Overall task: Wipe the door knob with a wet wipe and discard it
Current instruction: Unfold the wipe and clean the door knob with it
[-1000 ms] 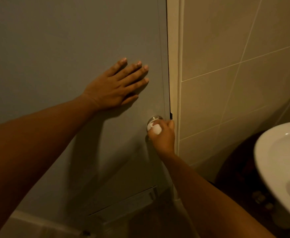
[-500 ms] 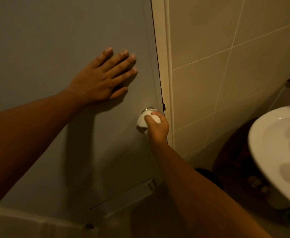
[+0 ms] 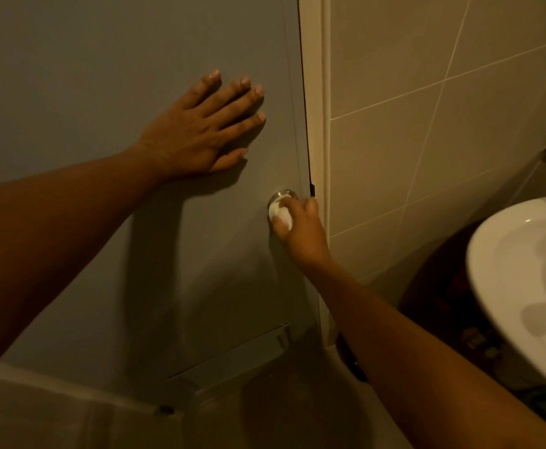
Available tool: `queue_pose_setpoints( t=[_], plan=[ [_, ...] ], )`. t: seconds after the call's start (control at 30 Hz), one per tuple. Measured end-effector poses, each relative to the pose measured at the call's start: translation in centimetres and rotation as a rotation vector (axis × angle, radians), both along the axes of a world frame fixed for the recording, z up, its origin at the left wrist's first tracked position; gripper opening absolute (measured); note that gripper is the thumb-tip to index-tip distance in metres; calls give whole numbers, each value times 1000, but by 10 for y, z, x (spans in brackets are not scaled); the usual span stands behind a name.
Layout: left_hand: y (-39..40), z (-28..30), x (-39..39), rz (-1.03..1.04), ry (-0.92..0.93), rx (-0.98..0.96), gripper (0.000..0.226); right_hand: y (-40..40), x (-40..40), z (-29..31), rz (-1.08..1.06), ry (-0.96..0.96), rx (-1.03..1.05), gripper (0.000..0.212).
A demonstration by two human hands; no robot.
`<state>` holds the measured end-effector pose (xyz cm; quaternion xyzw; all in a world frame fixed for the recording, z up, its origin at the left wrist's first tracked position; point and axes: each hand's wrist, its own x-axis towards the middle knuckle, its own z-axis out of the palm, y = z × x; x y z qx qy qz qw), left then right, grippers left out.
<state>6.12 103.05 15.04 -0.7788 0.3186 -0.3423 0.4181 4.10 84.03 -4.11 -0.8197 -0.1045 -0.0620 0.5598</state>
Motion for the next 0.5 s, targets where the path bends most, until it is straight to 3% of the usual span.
queue_pose_setpoints(
  t=[0.13, 0.3, 0.5],
  plan=[
    [1, 1, 0, 2, 7, -5, 62, -1, -5, -14, 51, -85, -117, 36],
    [1, 0, 1, -2, -7, -2, 62, 9, -16, -10, -110, -6, 185, 39],
    [1, 0, 0, 23, 35, -2, 61, 14, -3, 10, -154, 562, 877, 45]
  ],
)
